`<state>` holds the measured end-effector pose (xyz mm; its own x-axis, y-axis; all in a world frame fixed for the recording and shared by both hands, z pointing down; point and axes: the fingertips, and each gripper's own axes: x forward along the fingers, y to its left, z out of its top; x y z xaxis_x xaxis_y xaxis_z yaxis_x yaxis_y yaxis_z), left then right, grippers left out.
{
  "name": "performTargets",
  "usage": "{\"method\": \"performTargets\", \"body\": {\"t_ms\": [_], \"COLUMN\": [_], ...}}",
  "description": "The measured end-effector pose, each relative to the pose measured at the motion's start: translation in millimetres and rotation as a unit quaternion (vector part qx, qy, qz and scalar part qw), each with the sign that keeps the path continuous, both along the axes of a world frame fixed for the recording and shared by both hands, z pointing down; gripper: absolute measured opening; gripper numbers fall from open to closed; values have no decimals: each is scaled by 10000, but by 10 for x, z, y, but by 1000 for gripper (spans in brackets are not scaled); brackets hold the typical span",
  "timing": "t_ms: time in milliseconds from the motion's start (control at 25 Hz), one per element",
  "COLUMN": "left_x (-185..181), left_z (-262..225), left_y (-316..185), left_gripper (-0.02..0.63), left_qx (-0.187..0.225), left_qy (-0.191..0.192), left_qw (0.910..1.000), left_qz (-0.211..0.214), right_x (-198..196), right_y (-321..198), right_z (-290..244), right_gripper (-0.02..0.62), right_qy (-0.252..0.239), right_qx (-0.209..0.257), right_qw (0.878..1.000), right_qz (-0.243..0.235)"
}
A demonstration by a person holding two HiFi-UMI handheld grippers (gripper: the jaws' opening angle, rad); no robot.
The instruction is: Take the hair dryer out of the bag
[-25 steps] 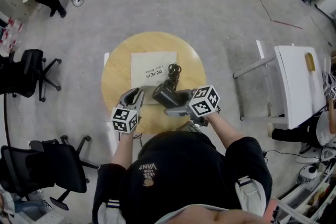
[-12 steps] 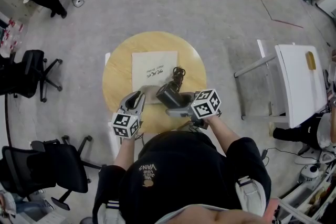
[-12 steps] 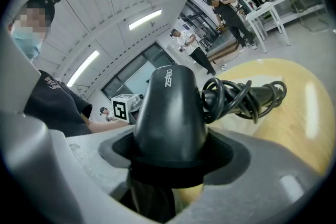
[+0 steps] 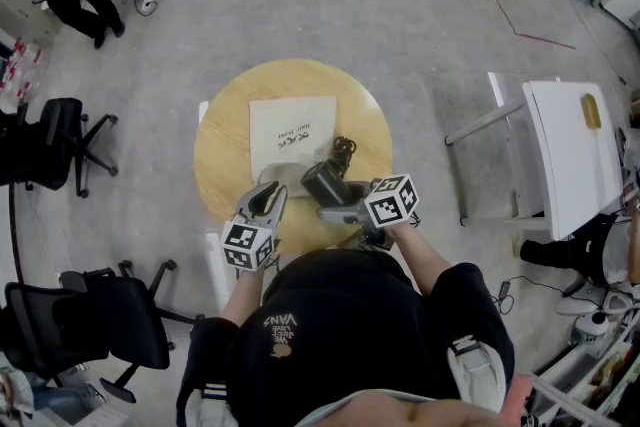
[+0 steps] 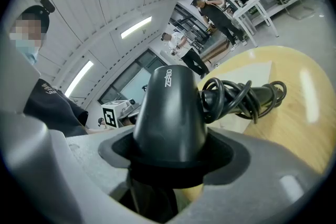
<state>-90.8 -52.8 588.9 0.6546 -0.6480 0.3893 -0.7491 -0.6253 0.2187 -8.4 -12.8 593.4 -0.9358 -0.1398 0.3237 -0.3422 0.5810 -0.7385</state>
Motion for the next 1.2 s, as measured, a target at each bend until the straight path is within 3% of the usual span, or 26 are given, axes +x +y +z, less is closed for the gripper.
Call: {"method": "performTargets", "body": {"t_ms": [1200], "left_x": [451], "left_z": [45], "left_y": [231], "left_gripper": [77], "left_qx": [-208], "left_qy": [233], "left_qw": [9969], "left_qz": [727], "right_x": [-8], "right_y": [58], "right_z": [204], "right_gripper": [356], "right_qy": [-128], "right_qx": [-132], "right_qw": [9996], "right_qz": [219]}}
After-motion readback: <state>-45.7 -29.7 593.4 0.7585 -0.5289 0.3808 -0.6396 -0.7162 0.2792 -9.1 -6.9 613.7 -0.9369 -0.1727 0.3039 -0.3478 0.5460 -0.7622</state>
